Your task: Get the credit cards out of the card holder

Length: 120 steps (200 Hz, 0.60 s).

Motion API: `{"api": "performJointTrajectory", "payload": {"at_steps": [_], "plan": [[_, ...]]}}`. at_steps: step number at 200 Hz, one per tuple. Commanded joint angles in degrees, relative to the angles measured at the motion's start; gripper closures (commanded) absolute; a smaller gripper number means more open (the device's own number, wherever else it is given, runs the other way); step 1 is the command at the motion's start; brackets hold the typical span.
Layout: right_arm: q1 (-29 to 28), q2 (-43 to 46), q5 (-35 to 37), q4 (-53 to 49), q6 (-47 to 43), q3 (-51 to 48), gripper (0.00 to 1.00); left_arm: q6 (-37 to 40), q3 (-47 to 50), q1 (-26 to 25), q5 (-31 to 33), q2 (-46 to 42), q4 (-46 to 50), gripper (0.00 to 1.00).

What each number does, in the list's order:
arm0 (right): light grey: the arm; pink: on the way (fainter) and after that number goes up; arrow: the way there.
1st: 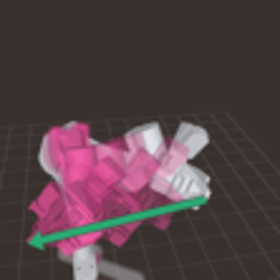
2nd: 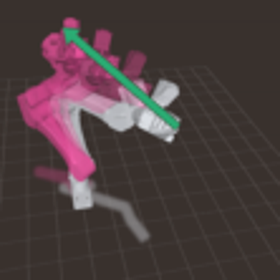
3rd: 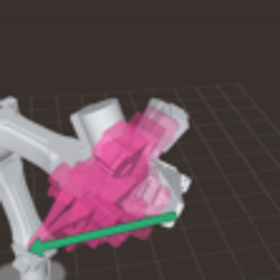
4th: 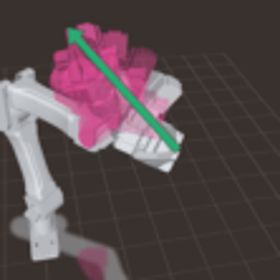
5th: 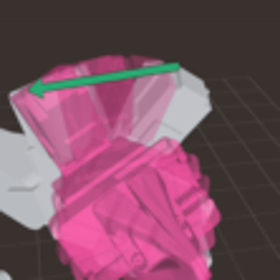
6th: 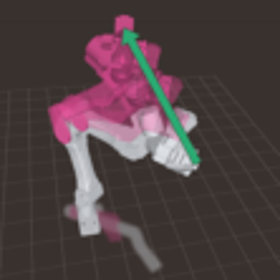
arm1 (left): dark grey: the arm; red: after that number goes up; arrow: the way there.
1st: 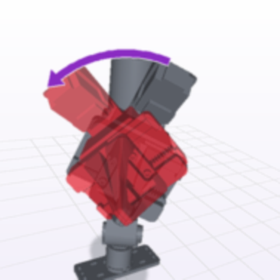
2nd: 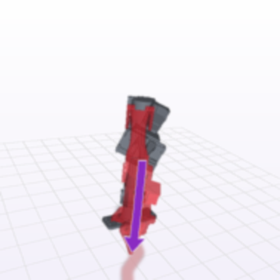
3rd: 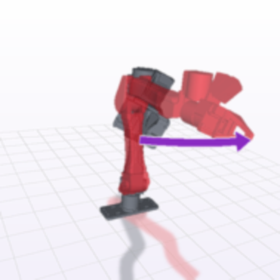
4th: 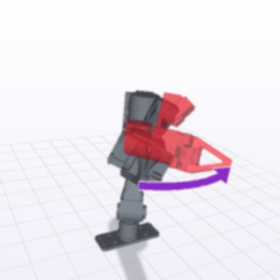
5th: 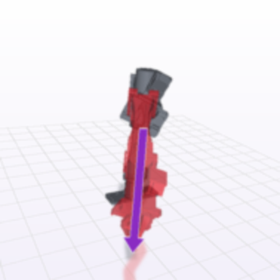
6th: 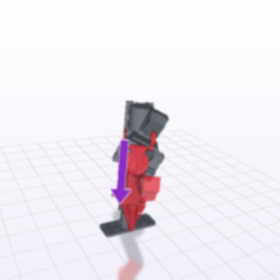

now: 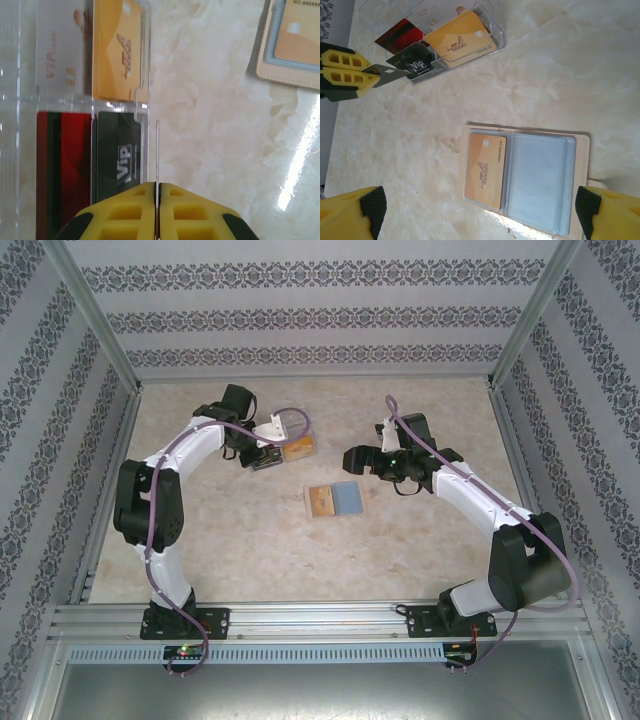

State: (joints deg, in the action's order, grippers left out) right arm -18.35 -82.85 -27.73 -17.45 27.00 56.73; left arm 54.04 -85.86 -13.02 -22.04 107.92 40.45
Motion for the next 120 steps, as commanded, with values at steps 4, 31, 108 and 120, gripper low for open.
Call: {"api": "performJointTrajectory", "payload": {"at_steps": [4,31,108,120], "plan": [[0.5,1.0,-2.0,-0.2,-0.4,-0.6,0.02,7.1,-4.1,0.4,-1.6,3.4,2.9,0.91],[0.4,1.1,-2.0,0.2,0.0,-1.3,0.02,9.0,-5.5,1.0,-2.1,5.4,3.3,0.91],[0.0,-1.1,-2.7,1.2,1.3,0.1,0.02,5.7,-7.8,3.7,-7.9,7.5,2.1,0.88],[-0.1,-1.4,-2.6,1.2,1.3,0.4,0.02,5.4,-7.2,3.9,-8.4,7.5,1.5,0.88]]}}
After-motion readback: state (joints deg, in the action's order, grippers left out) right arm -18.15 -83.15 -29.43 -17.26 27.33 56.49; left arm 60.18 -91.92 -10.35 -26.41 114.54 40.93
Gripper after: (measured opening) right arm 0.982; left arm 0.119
